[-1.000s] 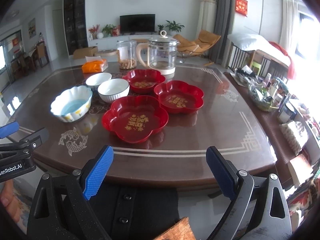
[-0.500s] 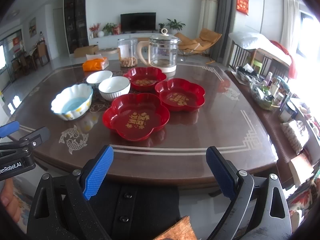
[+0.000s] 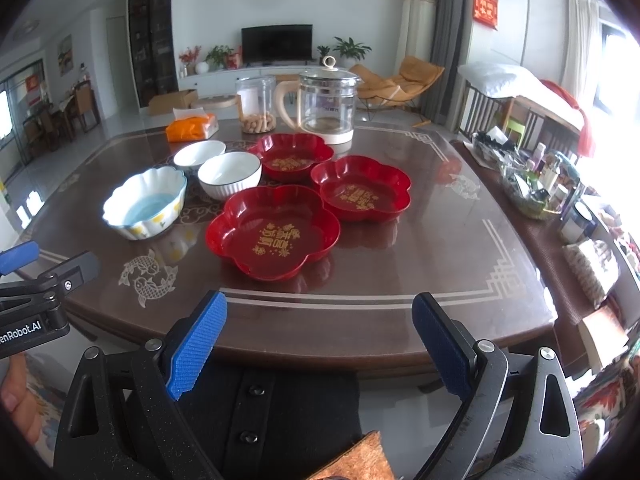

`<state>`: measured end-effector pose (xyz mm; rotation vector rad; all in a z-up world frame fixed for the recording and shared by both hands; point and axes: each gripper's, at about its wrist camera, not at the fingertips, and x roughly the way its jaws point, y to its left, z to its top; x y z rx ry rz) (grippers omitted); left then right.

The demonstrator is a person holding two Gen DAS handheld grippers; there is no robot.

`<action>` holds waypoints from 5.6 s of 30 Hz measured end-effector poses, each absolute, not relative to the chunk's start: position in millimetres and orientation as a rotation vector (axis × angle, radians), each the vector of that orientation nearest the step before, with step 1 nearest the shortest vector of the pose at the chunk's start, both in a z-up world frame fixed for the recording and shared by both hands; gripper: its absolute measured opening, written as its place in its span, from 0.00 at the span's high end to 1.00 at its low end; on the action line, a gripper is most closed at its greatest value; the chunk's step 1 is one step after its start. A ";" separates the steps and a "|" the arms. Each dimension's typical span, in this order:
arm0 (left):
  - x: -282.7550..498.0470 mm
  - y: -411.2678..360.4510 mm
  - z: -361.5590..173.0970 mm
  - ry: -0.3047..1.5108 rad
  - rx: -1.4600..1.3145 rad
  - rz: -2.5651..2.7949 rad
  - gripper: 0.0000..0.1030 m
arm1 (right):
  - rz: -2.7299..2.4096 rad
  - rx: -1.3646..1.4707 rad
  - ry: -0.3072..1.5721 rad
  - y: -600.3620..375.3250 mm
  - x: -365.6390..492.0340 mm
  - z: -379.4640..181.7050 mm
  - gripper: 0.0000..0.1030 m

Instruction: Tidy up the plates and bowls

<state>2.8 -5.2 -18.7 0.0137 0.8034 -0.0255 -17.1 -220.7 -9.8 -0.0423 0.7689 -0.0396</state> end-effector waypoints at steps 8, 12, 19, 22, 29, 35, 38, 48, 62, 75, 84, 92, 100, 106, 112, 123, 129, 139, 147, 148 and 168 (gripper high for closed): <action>2.7 -5.0 -18.7 0.804 0.012 -0.025 0.00 | -0.038 -0.041 0.772 -220.9 -17.3 -10.4 0.07; 2.2 -5.2 -18.8 0.804 0.012 -0.025 0.00 | -0.037 -0.042 0.773 -220.8 -17.3 -10.8 0.07; 2.7 -4.8 -18.7 0.805 0.012 -0.026 0.00 | -0.032 -0.044 0.778 -218.8 -17.7 -13.5 0.07; 2.8 -4.8 -18.6 0.805 0.012 -0.025 0.00 | -0.032 -0.044 0.777 -218.7 -17.9 -13.7 0.07; 2.9 -4.6 -18.5 0.805 0.012 -0.025 0.00 | -0.032 -0.044 0.779 -219.0 -17.9 -14.0 0.07; 3.0 -4.5 -18.5 0.805 0.012 -0.025 0.00 | -0.032 -0.044 0.779 -219.0 -17.7 -14.1 0.07; 3.1 -4.4 -18.4 0.805 0.011 -0.025 0.00 | -0.032 -0.044 0.780 -218.9 -17.9 -14.5 0.07; 2.5 -4.4 -18.7 0.809 0.008 -0.025 0.00 | -0.031 -0.044 0.781 -218.3 -18.8 -15.1 0.07; 2.2 -0.6 -18.6 0.821 -0.023 -0.020 0.00 | -0.022 -0.046 0.785 -214.8 -16.1 -19.0 0.07; 5.0 5.8 -20.0 0.831 -0.039 -0.012 0.00 | -0.026 -0.041 0.795 -217.9 -14.0 -17.1 0.07; 7.0 10.2 -24.2 0.844 -0.051 -0.003 0.00 | -0.025 -0.040 0.801 -217.3 -14.5 -19.3 0.07; 9.3 13.0 -30.3 0.872 -0.064 -0.008 0.00 | -0.025 -0.040 0.804 -217.6 -13.5 -20.7 0.07; 8.2 15.5 -30.8 0.868 -0.069 0.004 0.00 | -0.026 -0.040 0.803 -217.5 -13.4 -20.8 0.07; 8.7 20.0 -33.7 0.873 -0.091 0.001 0.00 | -0.034 -0.034 0.789 -220.6 -14.5 -21.4 0.07; 11.2 29.0 -29.8 0.832 -0.126 -0.015 0.00 | -0.046 -0.041 0.741 -225.0 -18.1 -13.8 0.07; 30.4 32.4 -17.3 0.785 0.056 0.034 0.00 | -0.121 -0.059 0.567 -265.1 -20.2 23.0 0.07; 49.2 31.8 -0.5 0.750 0.100 0.040 0.00 | -0.129 0.005 0.494 -296.0 -8.0 44.5 0.07; 60.4 20.3 25.7 0.650 0.085 0.050 0.00 | -0.026 -0.048 0.284 -294.1 1.4 58.0 0.07; 67.9 3.2 -10.2 0.754 -0.008 0.026 0.00 | -0.162 -0.076 0.571 -279.5 42.6 17.6 0.07; 67.9 1.8 -12.2 0.759 -0.024 0.024 0.00 | -0.173 -0.063 0.586 -280.3 45.7 16.6 0.07; 69.0 -11.6 -53.4 0.825 0.087 0.021 0.00 | -0.194 -0.152 0.601 -265.5 50.8 6.2 0.07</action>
